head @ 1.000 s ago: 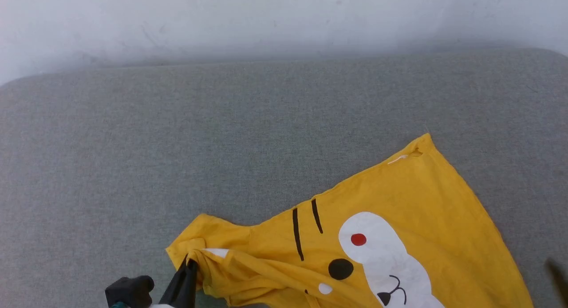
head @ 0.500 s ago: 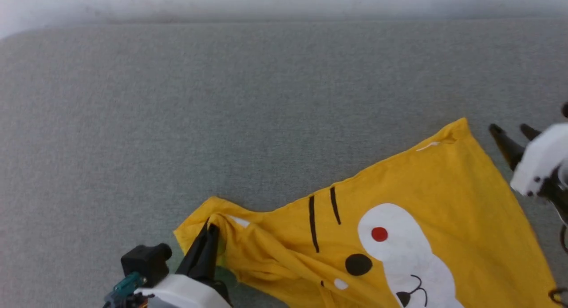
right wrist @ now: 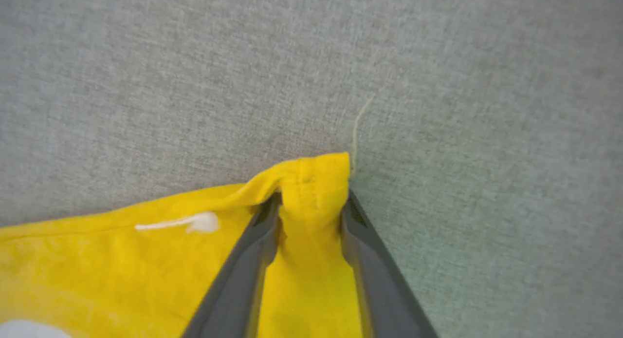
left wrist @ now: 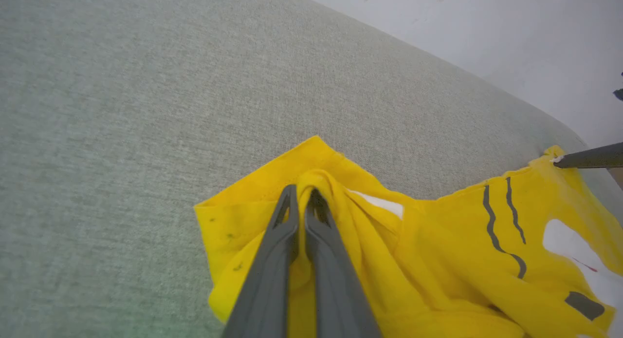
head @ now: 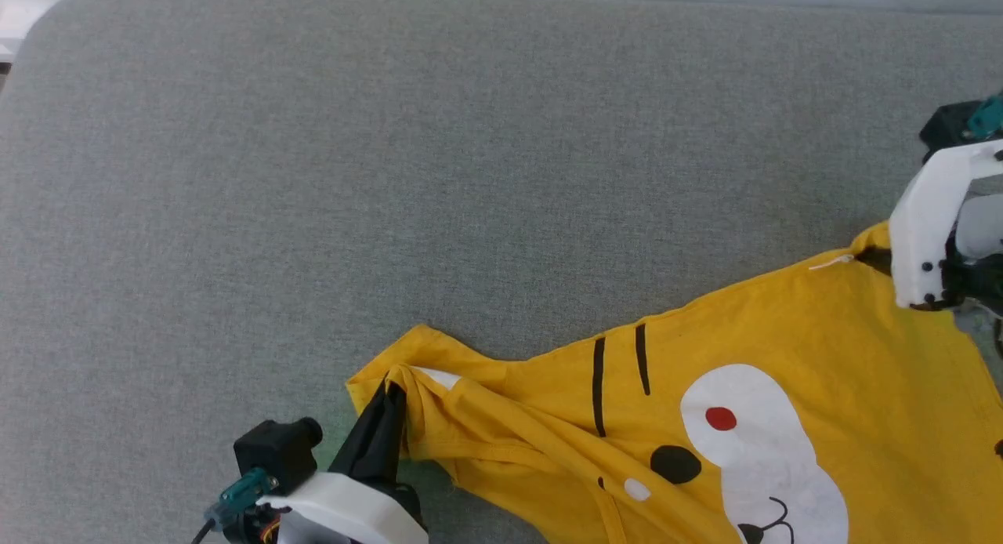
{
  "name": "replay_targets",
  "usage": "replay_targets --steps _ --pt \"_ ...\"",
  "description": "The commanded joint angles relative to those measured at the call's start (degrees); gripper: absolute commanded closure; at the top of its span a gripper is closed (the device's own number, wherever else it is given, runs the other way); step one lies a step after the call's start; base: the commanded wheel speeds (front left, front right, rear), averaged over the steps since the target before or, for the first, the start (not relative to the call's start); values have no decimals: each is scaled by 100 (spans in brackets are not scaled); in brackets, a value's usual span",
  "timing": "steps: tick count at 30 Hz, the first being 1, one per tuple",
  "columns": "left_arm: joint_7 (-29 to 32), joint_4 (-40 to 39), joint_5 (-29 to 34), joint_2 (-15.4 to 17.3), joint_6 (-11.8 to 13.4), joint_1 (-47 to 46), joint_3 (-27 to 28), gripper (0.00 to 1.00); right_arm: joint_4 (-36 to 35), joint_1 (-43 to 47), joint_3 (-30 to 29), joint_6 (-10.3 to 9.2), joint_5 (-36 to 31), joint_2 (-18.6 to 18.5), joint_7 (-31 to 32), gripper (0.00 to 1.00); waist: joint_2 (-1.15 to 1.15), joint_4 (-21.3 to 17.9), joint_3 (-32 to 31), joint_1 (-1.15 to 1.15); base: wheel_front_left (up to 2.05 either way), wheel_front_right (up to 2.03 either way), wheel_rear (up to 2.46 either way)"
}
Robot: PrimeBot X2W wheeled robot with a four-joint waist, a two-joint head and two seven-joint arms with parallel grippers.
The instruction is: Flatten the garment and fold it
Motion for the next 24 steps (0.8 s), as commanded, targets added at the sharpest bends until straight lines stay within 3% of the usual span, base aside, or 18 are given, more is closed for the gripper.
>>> replay_targets --steps 1,5,12,18,24 --pt "-48 34 -35 6 -25 -50 19 100 374 554 322 -2 103 235 365 100 0 -25 -71 0 0 0 0" --pt "-7 54 -42 126 -13 -36 81 100 170 517 387 -2 250 239 297 100 0 -150 -261 0 0 0 0" --pt "238 -154 10 711 -148 -612 417 100 -283 58 -132 -2 435 305 -841 100 0 -410 -730 0 0 0 0" --pt "716 175 -15 1161 -550 -2273 627 100 -256 -704 -444 -2 107 322 -1838 100 0 -664 -913 0 0 0 0" --pt "909 1469 83 1293 -938 -4605 690 100 136 -2014 -711 -2 -180 464 -2971 100 0 -946 -563 0 0 0 0"
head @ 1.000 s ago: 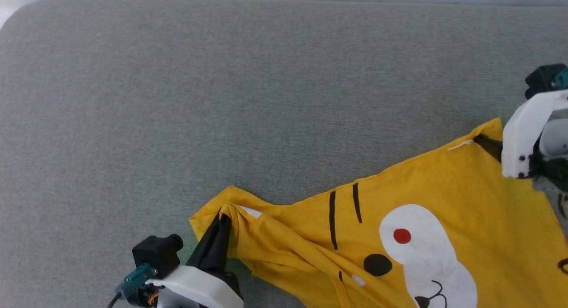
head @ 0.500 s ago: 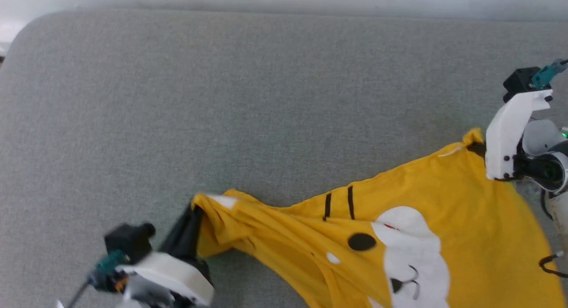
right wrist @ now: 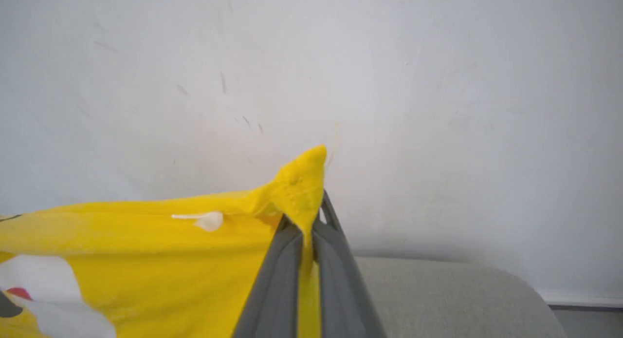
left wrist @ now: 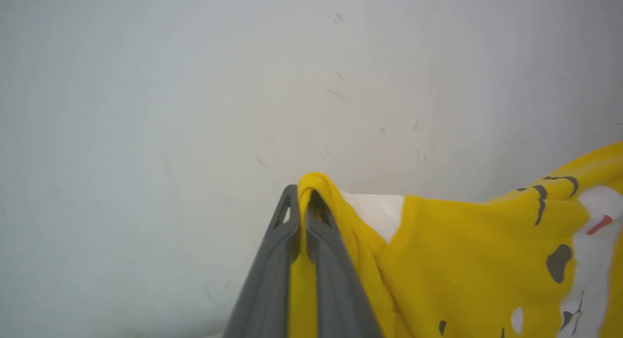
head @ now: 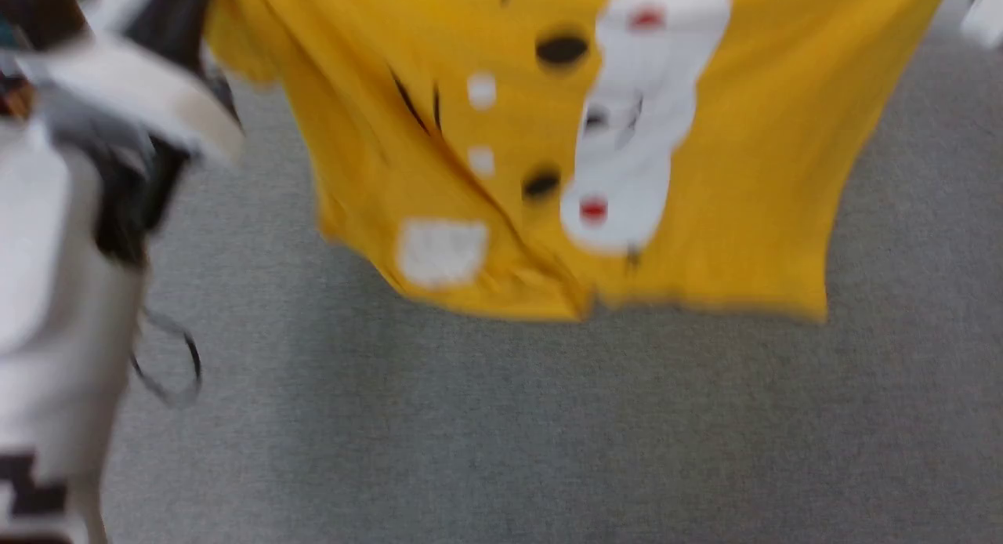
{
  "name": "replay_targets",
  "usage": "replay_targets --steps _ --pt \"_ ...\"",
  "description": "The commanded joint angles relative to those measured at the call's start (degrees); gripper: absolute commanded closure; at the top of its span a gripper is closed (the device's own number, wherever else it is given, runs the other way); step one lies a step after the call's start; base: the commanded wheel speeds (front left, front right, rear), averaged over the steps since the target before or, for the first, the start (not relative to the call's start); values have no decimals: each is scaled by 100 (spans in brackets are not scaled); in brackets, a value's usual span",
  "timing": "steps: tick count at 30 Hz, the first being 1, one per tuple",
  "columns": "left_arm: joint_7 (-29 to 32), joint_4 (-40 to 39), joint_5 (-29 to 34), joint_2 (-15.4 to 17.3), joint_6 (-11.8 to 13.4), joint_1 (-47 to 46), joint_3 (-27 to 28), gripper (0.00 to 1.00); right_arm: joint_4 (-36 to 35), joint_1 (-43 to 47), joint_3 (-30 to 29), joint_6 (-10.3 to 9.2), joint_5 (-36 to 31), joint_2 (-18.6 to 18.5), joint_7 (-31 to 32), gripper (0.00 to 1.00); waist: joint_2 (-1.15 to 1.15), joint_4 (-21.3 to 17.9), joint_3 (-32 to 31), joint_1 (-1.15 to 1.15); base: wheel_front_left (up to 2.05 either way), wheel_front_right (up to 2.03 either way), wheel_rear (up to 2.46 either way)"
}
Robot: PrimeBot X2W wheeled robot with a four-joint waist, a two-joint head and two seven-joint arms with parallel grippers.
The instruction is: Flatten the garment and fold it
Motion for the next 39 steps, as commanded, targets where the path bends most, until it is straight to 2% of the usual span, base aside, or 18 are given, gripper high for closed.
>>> replay_targets --steps 1,6,10,14,18,23,28,34,39 --pt "-52 360 103 43 -77 -629 18 100 107 -425 -111 -4 -40 87 -346 100 0 -228 337 0 0 0 0" --pt "-518 1368 522 113 -211 -2353 -64 100 495 -1532 -180 -4 -406 134 -1540 100 0 -395 790 0 0 0 0" --pt "-896 2021 715 103 -274 -3268 -130 100 844 -2113 -19 -4 -482 167 -2138 100 0 -465 1065 0 0 0 0" --pt "-1216 2621 786 50 -345 -3687 -241 100 1185 -2358 304 -4 -362 229 -2485 100 0 -484 1306 0 0 0 0" --pt "-1460 3123 746 -44 -406 -3682 -355 100 1514 -2336 669 -4 -140 281 -2696 100 0 -474 1524 0 0 0 0" --pt "-1700 3566 599 -199 -458 -3263 -466 100 1763 -1971 1196 -4 218 382 -2864 100 0 -429 1601 0 0 0 0" --pt "-1803 3552 410 -371 -482 -2417 -501 100 1714 -1233 1832 -4 750 298 -2891 100 0 -313 1401 0 0 0 0" --pt "-1811 2486 373 -444 -487 -590 -208 100 1069 264 2427 -4 1432 -95 -2935 100 0 -209 804 0 0 0 0" --pt "-1812 1379 552 -516 -346 1159 -105 100 141 1766 2497 -4 1818 -615 -2855 100 0 -158 197 0 0 0 0"
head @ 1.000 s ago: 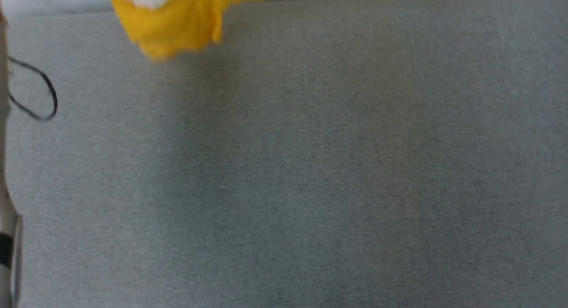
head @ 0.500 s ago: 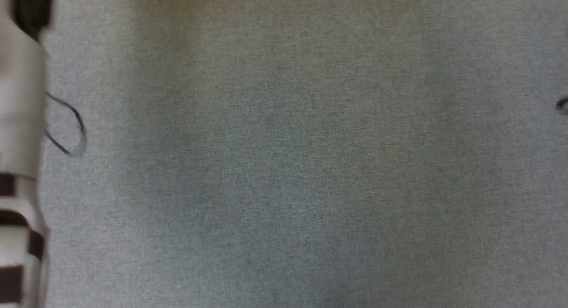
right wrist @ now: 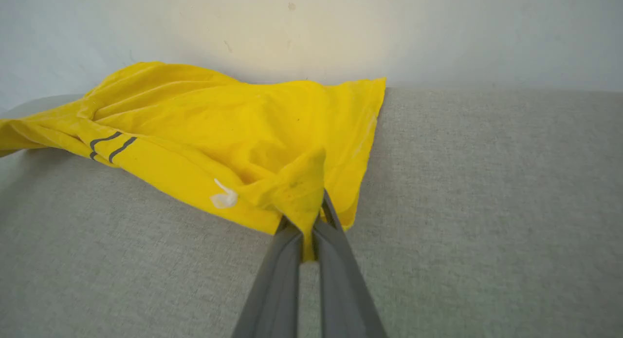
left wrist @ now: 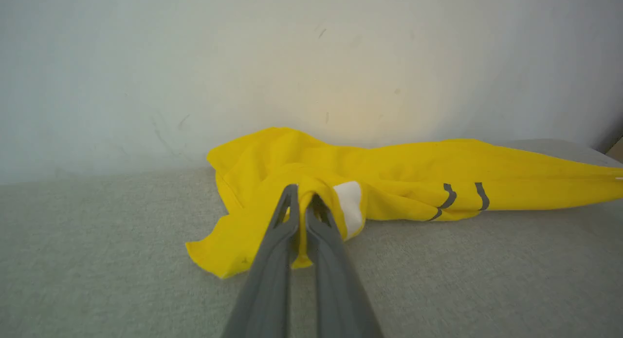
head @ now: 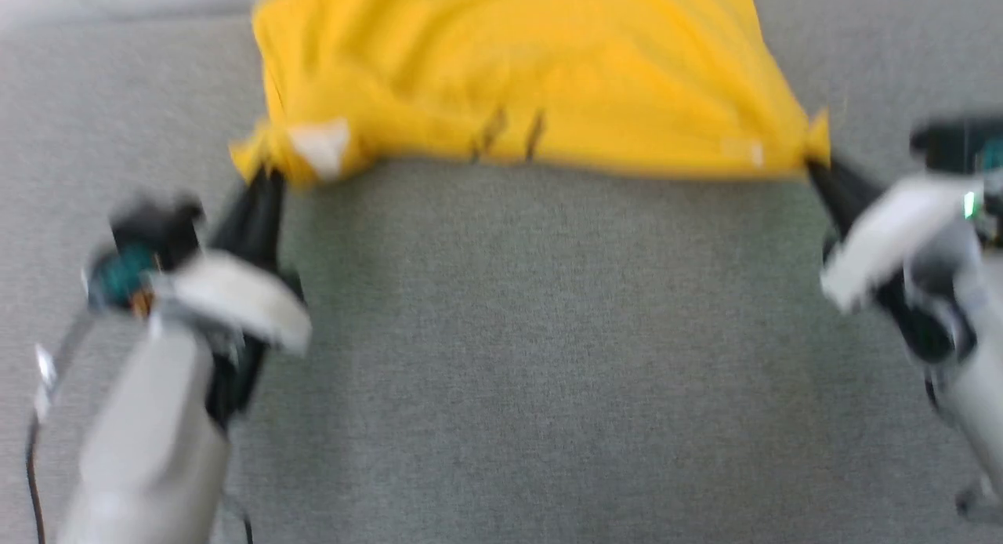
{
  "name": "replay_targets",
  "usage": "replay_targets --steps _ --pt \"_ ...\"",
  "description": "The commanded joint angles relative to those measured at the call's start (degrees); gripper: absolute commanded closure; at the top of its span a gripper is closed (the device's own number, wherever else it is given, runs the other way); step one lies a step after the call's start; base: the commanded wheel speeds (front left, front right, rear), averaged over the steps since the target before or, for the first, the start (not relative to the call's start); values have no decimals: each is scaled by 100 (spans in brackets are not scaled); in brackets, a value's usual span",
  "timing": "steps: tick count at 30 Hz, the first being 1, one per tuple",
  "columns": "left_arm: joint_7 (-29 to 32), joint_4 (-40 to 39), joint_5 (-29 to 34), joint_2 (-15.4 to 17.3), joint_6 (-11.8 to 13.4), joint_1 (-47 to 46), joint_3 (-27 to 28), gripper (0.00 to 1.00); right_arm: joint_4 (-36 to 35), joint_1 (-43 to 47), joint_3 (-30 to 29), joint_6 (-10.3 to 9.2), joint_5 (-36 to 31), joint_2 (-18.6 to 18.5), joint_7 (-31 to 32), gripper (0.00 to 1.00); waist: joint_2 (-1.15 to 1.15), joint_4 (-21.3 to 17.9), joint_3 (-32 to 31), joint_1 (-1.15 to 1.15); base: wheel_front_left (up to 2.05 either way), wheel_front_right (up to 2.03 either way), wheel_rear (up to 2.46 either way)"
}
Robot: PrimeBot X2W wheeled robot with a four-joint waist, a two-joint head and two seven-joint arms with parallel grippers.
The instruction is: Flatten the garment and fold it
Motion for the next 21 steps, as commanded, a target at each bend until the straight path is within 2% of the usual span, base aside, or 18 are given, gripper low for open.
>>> replay_targets --steps 1,5,9,15,18,21 --pt "-26 -396 88 4 120 619 42 100 -375 550 -77 -5 103 -176 67 100 0 85 -692 2 0 0 0" --pt "24 -1177 103 98 411 1876 37 100 -1143 1786 -503 -5 96 -425 263 100 0 19 -1030 2 0 0 0" --pt "268 -2047 78 212 786 2994 65 100 -1794 3029 -1208 -5 -104 -361 575 100 0 -46 -1270 2 0 0 0" --pt "660 -3288 42 314 1311 4250 121 100 -2896 4727 -2514 -5 -641 255 1309 100 0 -32 -1370 2 0 0 0" --pt "817 -3780 16 385 1477 4651 171 100 -3513 5339 -3136 -5 -970 683 1730 100 0 -9 -1349 2 0 0 0" --pt "940 -4169 7 473 1537 4844 194 100 -4068 5577 -3584 -5 -1281 1043 2073 100 0 2 -1292 2 0 0 0"
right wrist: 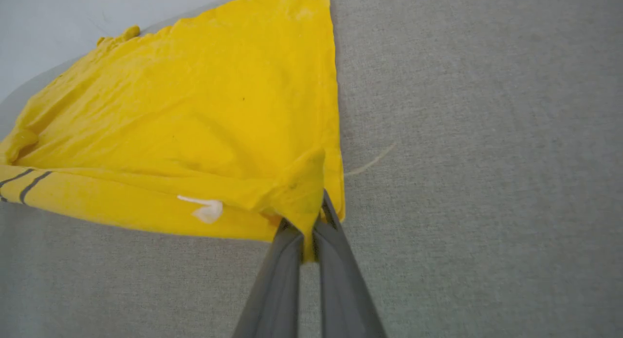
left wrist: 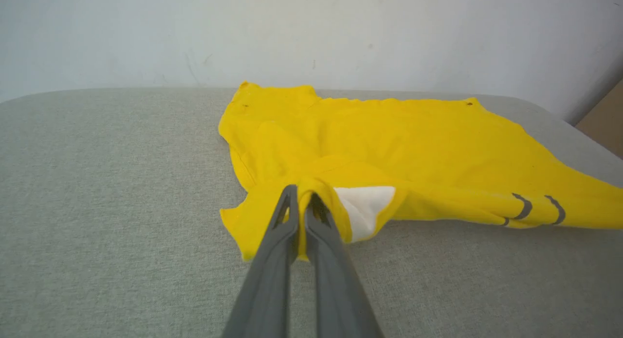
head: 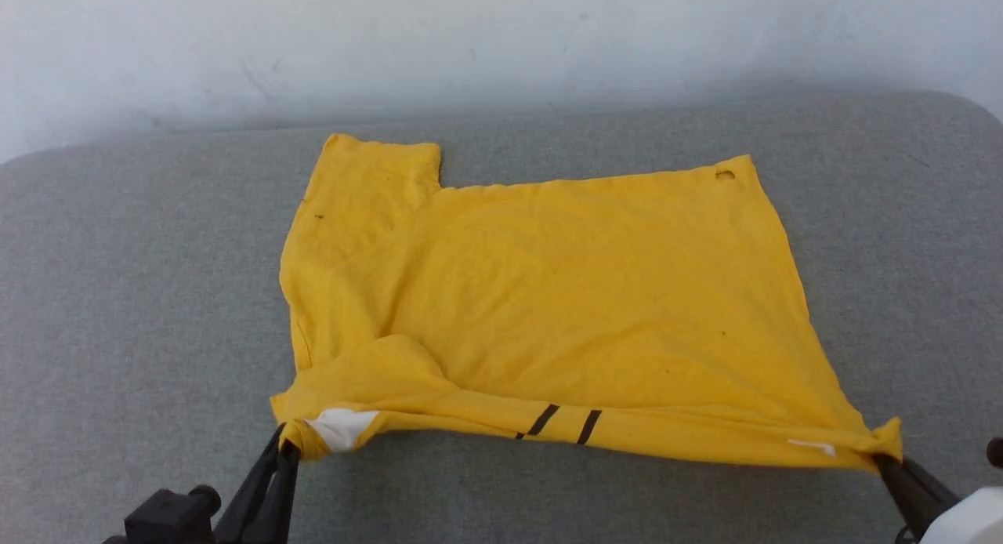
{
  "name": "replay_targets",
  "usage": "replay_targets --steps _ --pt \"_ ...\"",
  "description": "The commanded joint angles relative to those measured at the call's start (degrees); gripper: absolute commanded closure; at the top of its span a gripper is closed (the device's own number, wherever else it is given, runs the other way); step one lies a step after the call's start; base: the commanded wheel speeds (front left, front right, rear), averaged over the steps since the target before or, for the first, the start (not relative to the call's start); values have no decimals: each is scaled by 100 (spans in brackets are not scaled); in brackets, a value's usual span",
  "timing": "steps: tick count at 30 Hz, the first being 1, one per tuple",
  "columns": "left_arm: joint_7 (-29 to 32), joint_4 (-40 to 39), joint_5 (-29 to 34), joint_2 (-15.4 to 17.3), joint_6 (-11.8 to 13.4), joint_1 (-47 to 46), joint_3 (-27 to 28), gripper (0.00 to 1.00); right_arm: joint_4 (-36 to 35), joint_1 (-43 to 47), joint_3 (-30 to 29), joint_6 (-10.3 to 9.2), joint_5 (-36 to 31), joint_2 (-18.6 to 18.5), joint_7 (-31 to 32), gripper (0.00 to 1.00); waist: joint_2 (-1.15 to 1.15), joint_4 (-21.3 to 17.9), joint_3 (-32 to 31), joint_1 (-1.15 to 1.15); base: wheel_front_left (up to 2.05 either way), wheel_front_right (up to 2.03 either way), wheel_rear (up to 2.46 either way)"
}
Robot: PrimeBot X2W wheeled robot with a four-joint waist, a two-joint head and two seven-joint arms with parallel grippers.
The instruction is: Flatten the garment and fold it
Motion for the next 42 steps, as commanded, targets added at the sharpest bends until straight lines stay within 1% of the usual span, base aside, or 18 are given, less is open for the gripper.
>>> replay_targets --steps 1,3,6,8,9,14,20,26,29,31,36,41,42 --pt "58 -204 -44 71 43 27 44 100 -318 -11 -205 -4 -234 182 203 100 0 19 63 1 0 0 0" --pt "93 -282 -70 101 1 -79 50 100 -452 -146 -268 -4 -374 347 399 100 0 14 100 1 0 0 0" --pt "96 -261 -88 150 -115 -379 55 100 -366 -557 -211 -4 -583 421 615 100 0 1 160 1 0 0 0" --pt "77 -182 -88 180 -198 -627 62 100 -190 -889 -107 -4 -670 400 709 100 0 10 211 1 0 0 0" --pt "77 -182 -88 180 -198 -627 62 100 -190 -889 -107 -4 -670 400 709 100 0 10 211 1 0 0 0" --pt "-103 123 -70 205 -397 -1190 71 100 459 -1673 121 -4 -752 296 761 100 0 61 443 1 0 0 0" --pt "-375 881 -207 44 -663 -1625 -20 100 1346 -2473 224 -4 -760 225 297 100 0 132 819 1 0 0 0" --pt "-471 1844 -335 -96 -1001 -2090 -194 100 2309 -2990 412 -4 -832 188 -413 100 0 187 998 1 0 0 0" --pt "-649 2032 -333 -151 -1108 -2308 -189 100 2610 -3169 567 -4 -750 206 -915 100 0 190 1003 1 0 0 0" --pt "-761 2035 -294 -159 -1119 -2427 -117 100 2756 -3263 636 -4 -682 191 -1171 100 0 183 987 1 0 0 0" --pt "-826 2255 -280 -145 -1179 -2635 -77 100 3209 -3507 839 -4 -601 98 -1388 100 0 143 973 1 0 0 0" --pt "-732 2873 -416 -236 -1313 -2937 -202 100 3801 -3798 1117 -4 -564 99 -1529 100 0 108 1007 1 0 0 0" --pt "-727 3013 -438 -259 -1340 -3009 -234 100 3923 -3841 1168 -4 -543 104 -1548 96 0 107 1008 1 0 0 0"
